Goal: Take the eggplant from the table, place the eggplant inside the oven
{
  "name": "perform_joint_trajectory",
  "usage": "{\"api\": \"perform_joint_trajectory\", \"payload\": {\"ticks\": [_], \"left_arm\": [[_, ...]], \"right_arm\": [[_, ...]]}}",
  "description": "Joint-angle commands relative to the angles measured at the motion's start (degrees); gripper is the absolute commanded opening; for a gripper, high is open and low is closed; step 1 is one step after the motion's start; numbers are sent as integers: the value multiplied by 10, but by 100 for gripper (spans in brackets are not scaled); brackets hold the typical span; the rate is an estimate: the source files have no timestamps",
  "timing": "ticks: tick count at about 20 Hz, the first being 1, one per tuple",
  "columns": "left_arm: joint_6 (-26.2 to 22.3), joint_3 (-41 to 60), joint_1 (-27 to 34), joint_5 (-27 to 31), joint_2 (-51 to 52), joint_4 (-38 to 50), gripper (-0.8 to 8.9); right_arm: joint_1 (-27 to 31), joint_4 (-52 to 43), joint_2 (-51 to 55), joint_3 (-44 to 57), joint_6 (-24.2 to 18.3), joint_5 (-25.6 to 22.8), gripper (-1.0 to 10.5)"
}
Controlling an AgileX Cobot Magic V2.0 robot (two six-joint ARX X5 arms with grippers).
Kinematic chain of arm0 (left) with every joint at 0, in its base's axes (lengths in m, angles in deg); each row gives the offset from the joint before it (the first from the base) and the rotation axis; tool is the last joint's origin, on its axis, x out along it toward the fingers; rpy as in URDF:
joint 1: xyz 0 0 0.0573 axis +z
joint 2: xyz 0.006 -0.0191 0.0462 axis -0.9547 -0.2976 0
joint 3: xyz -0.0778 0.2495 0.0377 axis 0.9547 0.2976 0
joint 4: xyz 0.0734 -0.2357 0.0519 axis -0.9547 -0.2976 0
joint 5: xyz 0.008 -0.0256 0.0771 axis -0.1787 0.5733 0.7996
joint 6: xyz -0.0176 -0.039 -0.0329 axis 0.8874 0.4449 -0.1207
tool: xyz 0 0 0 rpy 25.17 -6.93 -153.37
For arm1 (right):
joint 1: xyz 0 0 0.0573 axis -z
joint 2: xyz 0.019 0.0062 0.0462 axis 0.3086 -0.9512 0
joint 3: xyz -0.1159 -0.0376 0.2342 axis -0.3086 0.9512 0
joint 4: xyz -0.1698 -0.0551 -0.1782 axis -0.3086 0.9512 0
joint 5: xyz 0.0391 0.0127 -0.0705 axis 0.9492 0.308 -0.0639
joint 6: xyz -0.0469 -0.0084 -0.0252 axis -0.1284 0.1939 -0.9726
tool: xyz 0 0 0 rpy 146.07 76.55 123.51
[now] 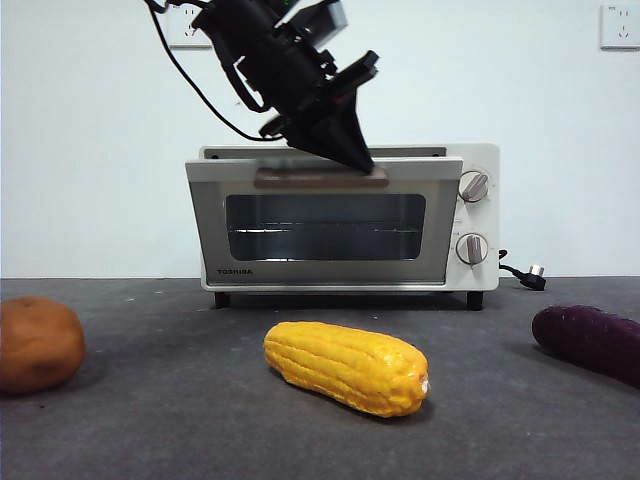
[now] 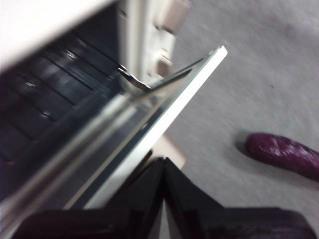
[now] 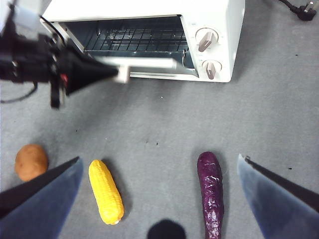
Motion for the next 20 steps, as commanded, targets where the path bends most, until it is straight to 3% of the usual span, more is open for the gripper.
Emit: {"api": "perform_joint_trajectory", "payload": {"ticks": [1, 8, 20], "left_arm": [[-6, 12, -16, 5, -17, -13, -6], [-6, 12, -49, 5, -17, -25, -6], [2, 12, -47, 7, -2, -27, -6]], "right_arm": [[-1, -5, 0, -2, -7, 2, 691], [-1, -5, 0, -2, -7, 2, 691], [-1, -3, 0, -2, -7, 2, 691]]}}
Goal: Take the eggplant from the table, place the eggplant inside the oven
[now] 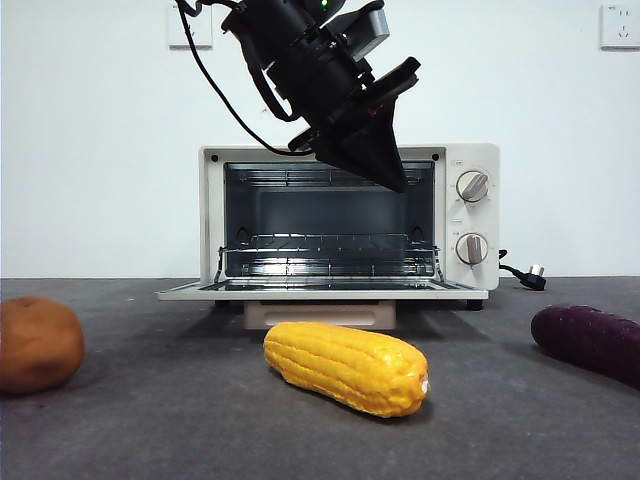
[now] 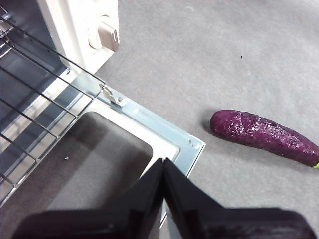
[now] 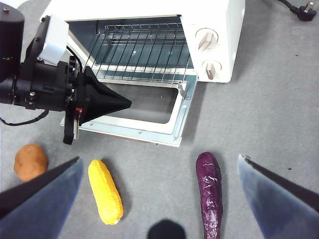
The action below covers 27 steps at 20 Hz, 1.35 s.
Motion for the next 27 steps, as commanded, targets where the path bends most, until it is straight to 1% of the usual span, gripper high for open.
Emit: {"api": "perform_joint_trajectory", "payload": {"ticks": [1, 5, 11, 21, 24, 27], "left_arm": [[8, 5, 5, 2, 16, 0, -6], [26, 5, 22, 2, 78, -1, -6], [42, 5, 71, 6, 206, -22, -6], [43, 5, 188, 6, 392, -160, -6], [43, 5, 212, 6, 446, -186, -6], [42, 5, 223, 6, 495, -220, -6]], "right_arm": [[-1, -2, 0, -2, -5, 2, 691], [-1, 6, 0, -2, -5, 2, 691], [-1, 8, 0, -2, -6, 2, 691], [-1, 10, 0, -2, -7, 2, 691], [-1, 10, 0, -2, -7, 2, 691], [-1, 11, 0, -2, -7, 2, 691]]}}
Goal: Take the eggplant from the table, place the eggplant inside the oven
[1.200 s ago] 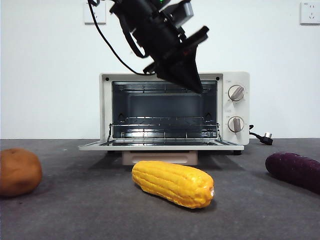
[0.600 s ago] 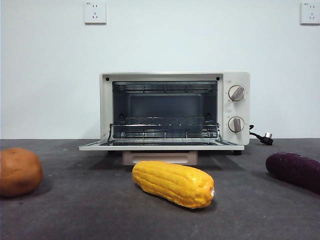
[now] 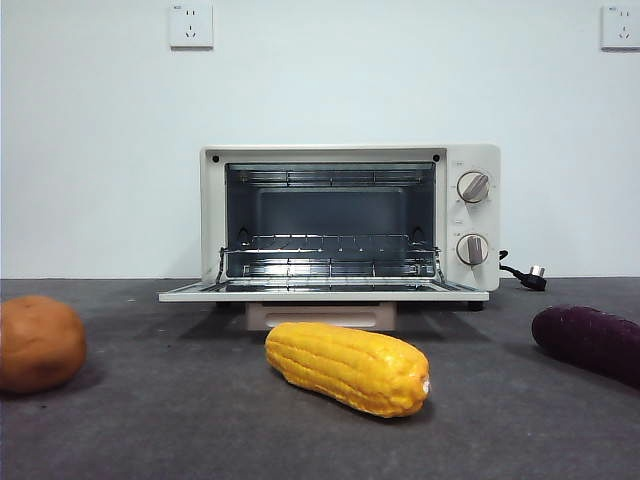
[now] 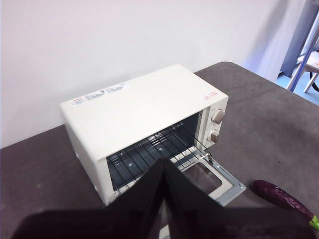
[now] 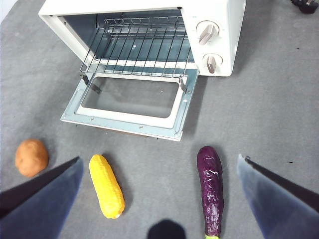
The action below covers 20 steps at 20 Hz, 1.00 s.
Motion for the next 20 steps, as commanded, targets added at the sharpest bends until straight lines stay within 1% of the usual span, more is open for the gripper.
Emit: {"api": "perform_joint_trajectory", "payload": {"ticks": [1, 4, 5, 9, 12, 15, 18, 20], "left_arm": [[-4, 5, 5, 0, 32, -17, -6], [-4, 5, 5, 3, 66, -24, -6], [-4, 5, 5, 12, 75, -25, -6], [-12, 6, 5, 17, 84, -59, -6], [-11, 21, 5, 15, 93, -56, -6], [-11, 63, 5, 15, 107, -44, -6], [-11, 107, 5, 15, 120, -36, -6], [-11, 125, 5, 15, 125, -34, -6]], "right_arm": [[-1, 0, 0, -2, -7, 2, 691], [-1, 2, 0, -2, -7, 2, 691], [-1, 2, 0, -2, -6, 2, 691], [-2, 27, -9, -2, -7, 2, 690], [-14, 43, -21, -2, -10, -7, 689], [-37, 63, -34, -2, -17, -40, 688], [-59, 84, -48, 3, -18, -93, 688], [-67, 83, -55, 21, -18, -100, 688]]}}
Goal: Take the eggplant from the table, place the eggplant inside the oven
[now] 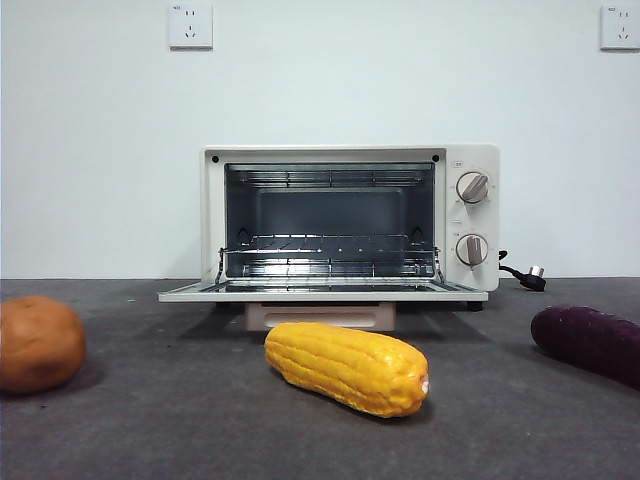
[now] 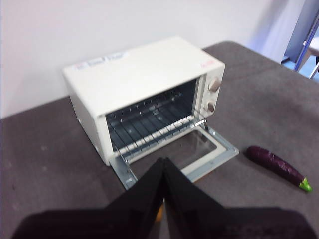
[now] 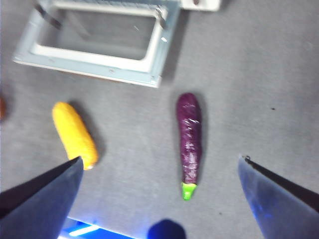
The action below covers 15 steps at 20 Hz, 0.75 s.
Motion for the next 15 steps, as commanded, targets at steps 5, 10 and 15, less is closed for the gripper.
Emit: {"api": "perform_joint_trajectory", "payload": {"ticks": [5, 10, 15], "left_arm": [[-6, 16, 2, 0, 5, 19, -6], [-6, 16, 2, -4, -2, 20, -6], [-6, 16, 2, -4, -12, 20, -6]], "right_arm": [[-10, -56, -17, 156, -3, -2, 688], [-12, -153, -35, 290, 10, 2, 590], [-17, -221, -70, 359, 25, 2, 594]]}}
